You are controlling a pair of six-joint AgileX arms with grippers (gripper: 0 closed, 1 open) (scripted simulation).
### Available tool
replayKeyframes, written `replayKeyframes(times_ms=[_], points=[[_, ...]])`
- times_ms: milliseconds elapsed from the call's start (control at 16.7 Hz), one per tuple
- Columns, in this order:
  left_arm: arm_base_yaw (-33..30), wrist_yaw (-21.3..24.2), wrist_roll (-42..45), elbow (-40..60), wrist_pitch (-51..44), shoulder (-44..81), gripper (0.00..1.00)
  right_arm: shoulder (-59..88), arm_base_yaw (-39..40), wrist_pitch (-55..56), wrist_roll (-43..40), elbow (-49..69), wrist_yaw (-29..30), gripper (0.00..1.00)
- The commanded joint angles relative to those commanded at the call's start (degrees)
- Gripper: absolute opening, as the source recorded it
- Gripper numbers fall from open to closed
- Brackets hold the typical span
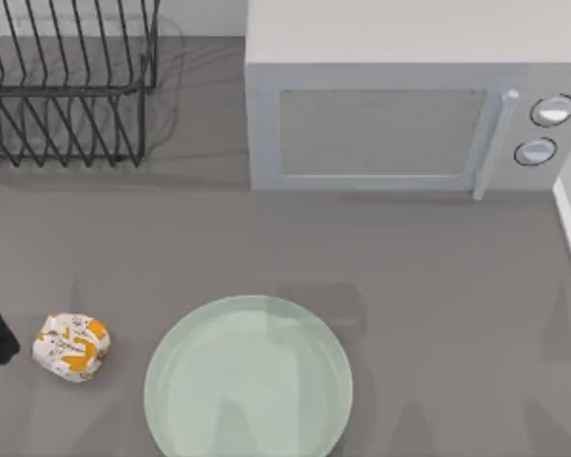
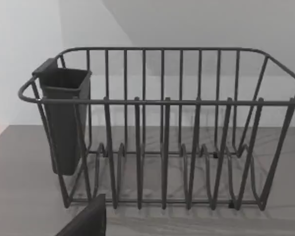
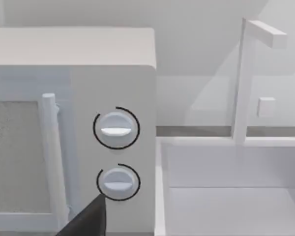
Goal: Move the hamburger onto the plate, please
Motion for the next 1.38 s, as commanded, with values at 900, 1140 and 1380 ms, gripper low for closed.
replayKeyframes(times_ms=[900, 1140, 1380], points=[[-7.26, 0.05, 1.9, 30.36, -29.44, 49.84, 1.0, 0.0, 0.0, 0.0, 0.0, 0.0, 0.0, 1.0], [-9.86, 0.11, 2.64, 40.59, -40.14, 71.19, 1.0, 0.0, 0.0, 0.0, 0.0, 0.0, 0.0, 1.0], [-12.29, 0.16, 3.31, 51.17, -48.97, 85.61, 1.0, 0.0, 0.0, 0.0, 0.0, 0.0, 0.0, 1.0]])
